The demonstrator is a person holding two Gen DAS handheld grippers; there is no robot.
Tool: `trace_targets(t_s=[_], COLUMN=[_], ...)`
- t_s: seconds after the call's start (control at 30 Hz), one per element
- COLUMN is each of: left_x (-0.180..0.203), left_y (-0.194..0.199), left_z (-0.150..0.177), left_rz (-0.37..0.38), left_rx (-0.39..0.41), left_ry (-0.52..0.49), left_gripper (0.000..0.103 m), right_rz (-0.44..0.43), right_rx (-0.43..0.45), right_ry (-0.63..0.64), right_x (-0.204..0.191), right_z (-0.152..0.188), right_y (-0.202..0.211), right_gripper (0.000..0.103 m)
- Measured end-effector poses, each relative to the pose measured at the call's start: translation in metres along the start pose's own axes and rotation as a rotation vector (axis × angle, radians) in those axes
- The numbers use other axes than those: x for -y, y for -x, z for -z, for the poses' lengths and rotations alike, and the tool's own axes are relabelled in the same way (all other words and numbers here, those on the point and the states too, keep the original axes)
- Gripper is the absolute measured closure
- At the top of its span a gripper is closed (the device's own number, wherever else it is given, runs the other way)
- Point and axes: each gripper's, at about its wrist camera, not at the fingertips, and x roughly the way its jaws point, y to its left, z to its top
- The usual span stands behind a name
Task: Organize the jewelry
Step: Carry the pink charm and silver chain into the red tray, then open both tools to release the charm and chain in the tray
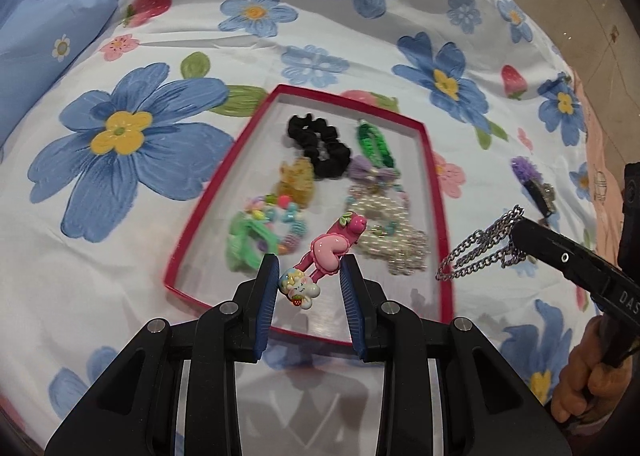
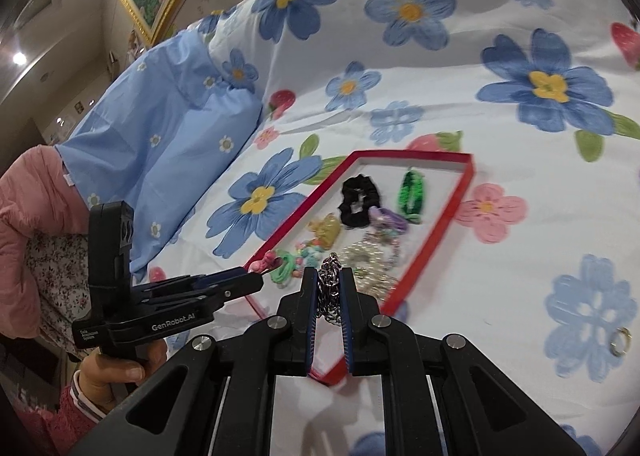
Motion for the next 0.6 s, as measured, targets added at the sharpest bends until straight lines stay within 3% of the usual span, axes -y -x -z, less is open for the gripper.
trace_targets(t_s=[0.6], left_x=[-0.010], left_y=[-0.047], left_z=[0.002], left_rz=[-0.047], left_rx=[-0.109], left_ry=[-0.071], left_gripper=[0.073], right_rz=[0.036], right_rx=[-0.163], right_ry=[0.036], right_x=[-0.001], right_z=[0.006], right_y=[-0.073], right_gripper=[0.093])
